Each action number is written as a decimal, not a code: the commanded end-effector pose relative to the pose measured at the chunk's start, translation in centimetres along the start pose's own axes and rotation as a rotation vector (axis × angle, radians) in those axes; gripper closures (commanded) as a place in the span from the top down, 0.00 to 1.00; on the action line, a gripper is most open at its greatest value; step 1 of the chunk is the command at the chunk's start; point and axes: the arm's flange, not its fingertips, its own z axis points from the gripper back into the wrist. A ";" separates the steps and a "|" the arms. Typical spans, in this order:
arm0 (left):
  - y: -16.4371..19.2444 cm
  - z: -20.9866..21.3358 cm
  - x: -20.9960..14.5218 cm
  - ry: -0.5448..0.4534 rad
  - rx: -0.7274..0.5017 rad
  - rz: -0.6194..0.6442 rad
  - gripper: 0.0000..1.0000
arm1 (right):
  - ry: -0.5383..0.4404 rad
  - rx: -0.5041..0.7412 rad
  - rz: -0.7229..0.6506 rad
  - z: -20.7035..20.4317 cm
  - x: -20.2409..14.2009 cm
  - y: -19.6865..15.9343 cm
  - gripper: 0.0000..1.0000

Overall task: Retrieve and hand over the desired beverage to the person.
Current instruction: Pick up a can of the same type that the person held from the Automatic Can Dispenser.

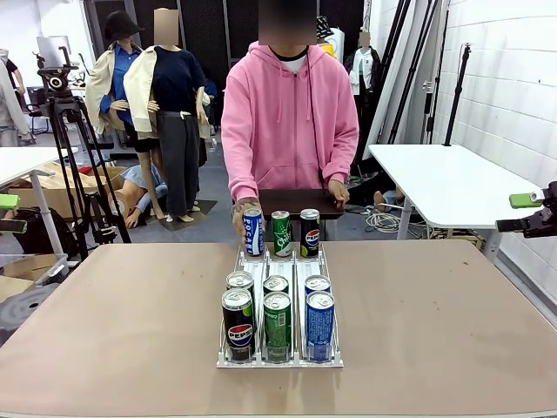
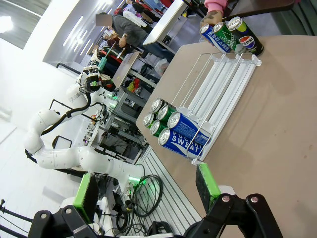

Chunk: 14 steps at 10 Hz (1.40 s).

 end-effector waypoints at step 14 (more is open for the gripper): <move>0.0 0.1 0.0 -0.008 -0.012 -0.001 1.00 | 0.148 -0.064 0.044 -5.8 3.1 4.8 1.00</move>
